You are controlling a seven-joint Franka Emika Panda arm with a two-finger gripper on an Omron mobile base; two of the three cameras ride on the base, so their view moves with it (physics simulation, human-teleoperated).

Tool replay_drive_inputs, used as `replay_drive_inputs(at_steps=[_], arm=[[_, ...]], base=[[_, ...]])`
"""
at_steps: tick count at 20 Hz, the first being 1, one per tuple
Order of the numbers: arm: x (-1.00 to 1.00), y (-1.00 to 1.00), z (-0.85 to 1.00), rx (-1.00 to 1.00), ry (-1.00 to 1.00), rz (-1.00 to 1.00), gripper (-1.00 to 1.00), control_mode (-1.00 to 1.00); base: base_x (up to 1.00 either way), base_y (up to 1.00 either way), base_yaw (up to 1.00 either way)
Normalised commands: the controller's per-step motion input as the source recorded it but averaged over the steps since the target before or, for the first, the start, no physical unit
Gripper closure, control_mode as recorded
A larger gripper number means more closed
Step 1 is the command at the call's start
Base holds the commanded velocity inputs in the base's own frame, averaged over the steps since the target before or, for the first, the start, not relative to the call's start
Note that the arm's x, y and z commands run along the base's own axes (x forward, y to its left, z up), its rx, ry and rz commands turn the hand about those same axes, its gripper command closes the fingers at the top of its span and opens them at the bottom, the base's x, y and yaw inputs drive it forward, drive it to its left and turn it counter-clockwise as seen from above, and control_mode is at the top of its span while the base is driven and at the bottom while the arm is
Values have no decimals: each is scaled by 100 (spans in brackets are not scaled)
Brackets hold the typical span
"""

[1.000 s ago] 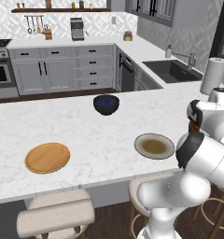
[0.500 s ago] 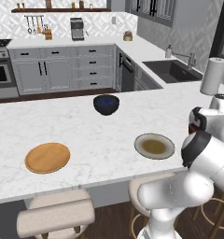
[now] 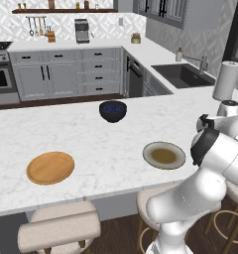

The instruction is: Pick the chicken drumstick and onion from their plates and place them in the bowl. Then put the bowl in the fridge.

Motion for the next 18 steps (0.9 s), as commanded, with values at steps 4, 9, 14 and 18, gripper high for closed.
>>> replay_drive_inputs(at_steps=[4, 9, 14, 18], arm=[[14, -14, -32, -1, 0, 0, -100, -100], [20, -6, -14, -1, 0, 0, -100, -100], [21, -3, 0, -3, 0, 0, -100, -100], [8, -15, -6, -2, 0, 0, -100, -100]], base=[[0, 0, 0], [0, 0, 0], [0, 0, 0], [0, 0, 0]])
